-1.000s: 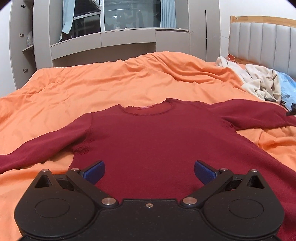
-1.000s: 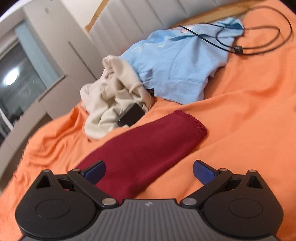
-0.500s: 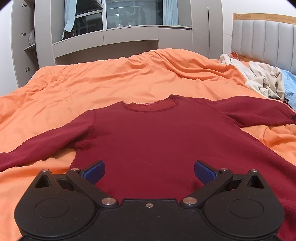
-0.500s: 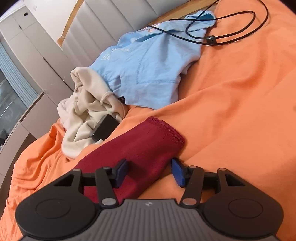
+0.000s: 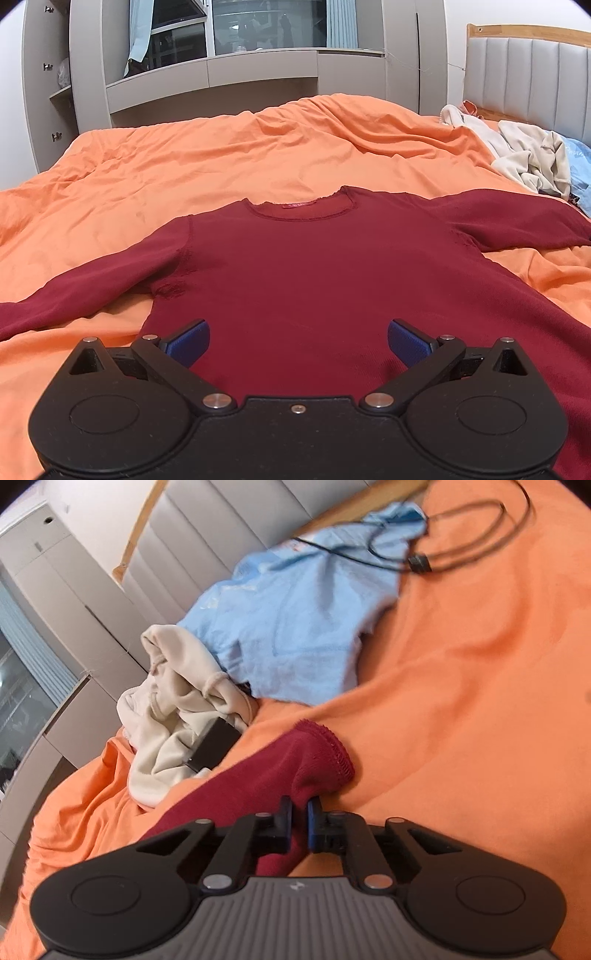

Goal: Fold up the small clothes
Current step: 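Grasp the cuff of one dark red sleeve with the right gripper, then lift the sleeve and lay it across the shirt body, open right gripper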

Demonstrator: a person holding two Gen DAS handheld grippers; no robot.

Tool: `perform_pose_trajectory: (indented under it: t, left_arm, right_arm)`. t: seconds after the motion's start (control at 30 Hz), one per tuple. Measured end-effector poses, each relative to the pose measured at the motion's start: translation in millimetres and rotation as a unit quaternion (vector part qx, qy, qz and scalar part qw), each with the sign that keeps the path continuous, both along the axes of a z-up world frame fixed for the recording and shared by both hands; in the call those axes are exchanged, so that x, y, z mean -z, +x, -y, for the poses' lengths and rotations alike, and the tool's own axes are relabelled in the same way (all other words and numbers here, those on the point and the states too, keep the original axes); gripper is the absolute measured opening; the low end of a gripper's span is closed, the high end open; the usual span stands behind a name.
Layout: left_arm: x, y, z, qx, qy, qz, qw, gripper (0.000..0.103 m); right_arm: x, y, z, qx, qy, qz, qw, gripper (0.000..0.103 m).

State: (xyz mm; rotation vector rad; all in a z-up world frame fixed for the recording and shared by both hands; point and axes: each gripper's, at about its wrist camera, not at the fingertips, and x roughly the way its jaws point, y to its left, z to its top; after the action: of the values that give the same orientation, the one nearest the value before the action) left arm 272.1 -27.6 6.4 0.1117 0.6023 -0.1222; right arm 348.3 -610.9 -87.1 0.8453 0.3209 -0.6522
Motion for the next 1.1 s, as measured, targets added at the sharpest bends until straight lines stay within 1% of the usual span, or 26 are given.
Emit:
perform_pose_trajectory:
  t: [0.1, 0.17, 0.23, 0.33, 0.47, 0.63, 0.77, 0.83, 0.93, 1.03, 1.07, 1.1]
  left_arm:
    - [-2.1, 2.7, -1.6, -0.003, -0.005, 0.0, 1.0, 0.102]
    - [-6.2, 4.6, -5.0, -0.008, -0.008, 0.007, 0.9999, 0.102]
    - [-11.5, 6.9, -9.4, -0.017, -0.009, 0.018, 0.9997, 0.102]
    - [-19.2, 10.6, -17.5, -0.031, -0.011, 0.029, 0.999, 0.102]
    - [-27.0, 15.6, -30.7, -0.051, -0.021, 0.036, 0.9978, 0.102]
    - [-37.3, 18.3, -49.4, -0.075, -0.04, 0.047, 0.9953, 0.102]
    - [-46.6, 19.0, -65.4, -0.101, -0.064, 0.059, 0.991, 0.102]
    - [-50.1, 19.2, -74.0, -0.117, -0.075, 0.064, 0.9882, 0.102]
    - [-53.8, 22.4, -86.4, -0.14, -0.093, 0.068, 0.9833, 0.102]
    - [-57.0, 24.8, -98.4, -0.16, -0.109, 0.071, 0.9785, 0.102]
    - [-57.9, 24.9, -102.4, -0.165, -0.114, 0.072, 0.9771, 0.102]
    - [-58.3, 25.0, -105.7, -0.17, -0.117, 0.072, 0.9758, 0.102]
  right_arm:
    - [-24.5, 6.8, -17.3, -0.022, -0.07, -0.003, 0.997, 0.007]
    - [-42.0, 10.1, -31.2, -0.045, -0.104, 0.013, 0.993, 0.007]
    - [-61.4, 14.7, -49.7, -0.071, -0.14, 0.032, 0.987, 0.007]
    - [-89.2, 22.7, -85.2, -0.114, -0.189, 0.054, 0.974, 0.007]
    - [-123.6, 38.0, -142.0, -0.184, -0.245, 0.074, 0.949, 0.007]
    - [-158.1, 58.1, -228.1, -0.279, -0.31, 0.097, 0.904, 0.007]
    - [-167.0, 69.8, -295.8, -0.353, -0.341, 0.105, 0.865, 0.007]
    - [-164.9, 71.2, -325.6, -0.386, -0.347, 0.106, 0.848, 0.007]
    - [-152.0, 69.1, -368.5, -0.435, -0.357, 0.1, 0.821, 0.007]
    - [-134.4, 59.8, -410.1, -0.477, -0.382, 0.086, 0.787, 0.007]
    - [-128.7, 55.1, -423.6, -0.491, -0.392, 0.078, 0.774, 0.007]
    - [-121.4, 52.4, -437.0, -0.507, -0.405, 0.069, 0.758, 0.007]
